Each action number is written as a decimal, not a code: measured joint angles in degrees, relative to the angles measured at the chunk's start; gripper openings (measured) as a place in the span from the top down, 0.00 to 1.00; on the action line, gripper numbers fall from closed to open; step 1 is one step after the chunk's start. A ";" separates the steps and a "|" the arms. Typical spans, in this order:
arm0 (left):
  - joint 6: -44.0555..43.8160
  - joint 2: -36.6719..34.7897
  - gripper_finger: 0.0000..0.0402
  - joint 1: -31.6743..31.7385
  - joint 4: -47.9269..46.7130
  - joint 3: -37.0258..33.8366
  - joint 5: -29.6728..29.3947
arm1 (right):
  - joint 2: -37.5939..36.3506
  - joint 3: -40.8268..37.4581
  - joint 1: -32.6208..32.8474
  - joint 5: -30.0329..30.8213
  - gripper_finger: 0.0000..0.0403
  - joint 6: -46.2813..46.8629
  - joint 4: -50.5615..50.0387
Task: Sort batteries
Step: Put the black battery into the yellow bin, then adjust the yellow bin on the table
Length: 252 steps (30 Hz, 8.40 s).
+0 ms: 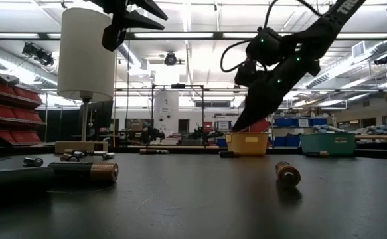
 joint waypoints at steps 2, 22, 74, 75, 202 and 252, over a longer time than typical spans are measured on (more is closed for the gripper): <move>0.05 0.00 0.76 0.03 0.08 -0.01 -0.39 | 1.82 0.16 -0.02 0.59 0.68 0.16 2.12; -2.30 0.04 0.76 -0.28 0.06 -0.02 -0.92 | 7.74 1.89 -2.38 4.67 0.47 -3.23 6.34; -2.23 0.07 0.76 -0.37 -0.01 -0.07 0.05 | 11.25 6.22 -2.27 2.72 0.79 -3.73 -2.81; -2.23 0.07 0.76 -0.37 -0.01 -0.07 0.05 | 11.25 6.22 -2.27 2.73 0.77 -3.00 -2.79; 0.57 0.02 0.76 -0.37 3.06 0.00 3.21 | 24.58 43.46 -25.86 21.26 0.87 1.82 -53.08; 1.66 0.66 0.76 8.53 9.49 -0.04 -8.49 | -18.30 12.77 -20.14 4.10 0.53 8.32 -57.98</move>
